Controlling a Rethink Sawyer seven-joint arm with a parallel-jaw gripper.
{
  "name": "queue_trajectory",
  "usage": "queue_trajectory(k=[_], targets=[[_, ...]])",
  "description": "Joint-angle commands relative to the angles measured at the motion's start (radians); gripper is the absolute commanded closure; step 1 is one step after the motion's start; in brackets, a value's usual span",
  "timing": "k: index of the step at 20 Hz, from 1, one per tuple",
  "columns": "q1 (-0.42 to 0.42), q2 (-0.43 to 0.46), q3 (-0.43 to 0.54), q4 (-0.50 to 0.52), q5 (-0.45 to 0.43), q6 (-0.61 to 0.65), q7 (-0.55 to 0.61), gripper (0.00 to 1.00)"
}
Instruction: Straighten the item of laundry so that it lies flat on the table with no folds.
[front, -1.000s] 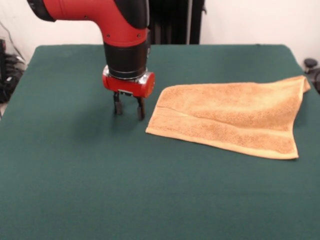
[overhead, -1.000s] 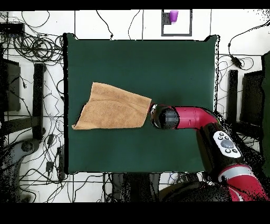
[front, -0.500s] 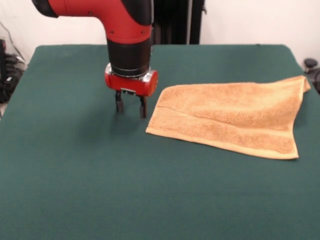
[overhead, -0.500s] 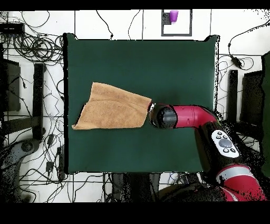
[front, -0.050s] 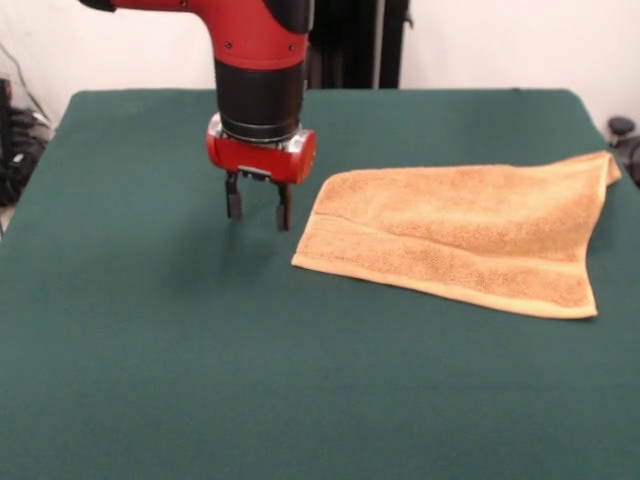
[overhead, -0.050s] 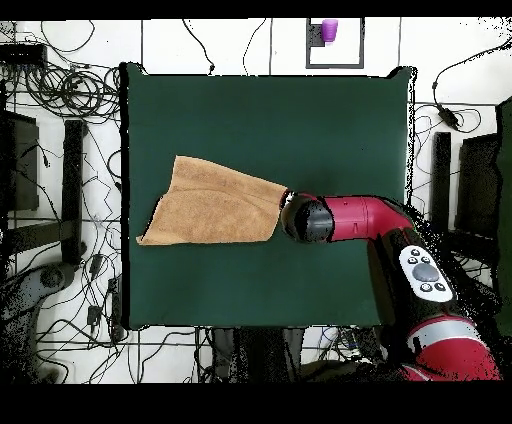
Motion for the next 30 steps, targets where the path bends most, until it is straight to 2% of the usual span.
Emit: queue_trajectory(k=[1,4,12,18,22,30], targets=[[0.046,0.027,0.027,0.056,-0.058,0.095,-0.122,0.0],[0.067,0.021,0.009,0.053,-0.064,0.095,-0.105,0.0],[-0.043,0.066,0.117,0.12,0.009,-0.007,-0.083,0.0],[-0.067,0.087,0.142,0.128,0.002,-0.044,-0.065,0.0],[-0.117,0.116,0.184,0.148,0.004,-0.086,-0.07,0.0],[-0.014,0.052,0.094,0.103,-0.034,0.035,-0.061,0.0]])
